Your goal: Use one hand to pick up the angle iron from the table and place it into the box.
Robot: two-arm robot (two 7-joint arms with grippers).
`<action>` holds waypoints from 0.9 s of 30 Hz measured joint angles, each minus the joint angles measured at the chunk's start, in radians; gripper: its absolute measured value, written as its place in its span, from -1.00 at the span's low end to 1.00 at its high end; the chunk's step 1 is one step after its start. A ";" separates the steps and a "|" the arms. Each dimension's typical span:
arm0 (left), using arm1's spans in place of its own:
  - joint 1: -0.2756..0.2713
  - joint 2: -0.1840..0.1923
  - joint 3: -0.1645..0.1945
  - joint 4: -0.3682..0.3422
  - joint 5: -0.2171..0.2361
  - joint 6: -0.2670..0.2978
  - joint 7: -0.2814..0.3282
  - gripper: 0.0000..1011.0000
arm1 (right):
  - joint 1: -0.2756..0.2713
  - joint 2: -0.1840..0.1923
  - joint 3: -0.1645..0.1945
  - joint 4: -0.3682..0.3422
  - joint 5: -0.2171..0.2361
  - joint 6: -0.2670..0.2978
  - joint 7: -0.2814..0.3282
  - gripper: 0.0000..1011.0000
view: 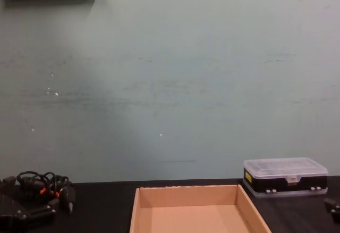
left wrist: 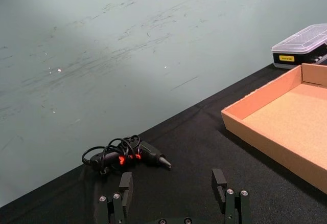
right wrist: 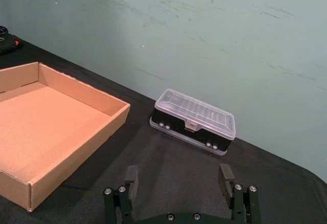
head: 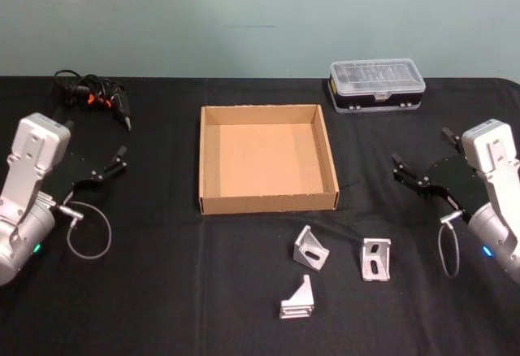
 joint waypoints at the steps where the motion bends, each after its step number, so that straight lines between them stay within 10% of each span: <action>1: 0.000 0.000 0.000 0.000 0.000 0.000 0.000 1.00 | 0.000 0.000 0.000 0.000 0.000 0.000 0.000 0.98; 27: 0.000 0.000 0.000 0.000 0.000 0.000 0.000 1.00 | 0.000 0.000 0.000 0.000 0.000 0.000 0.000 0.98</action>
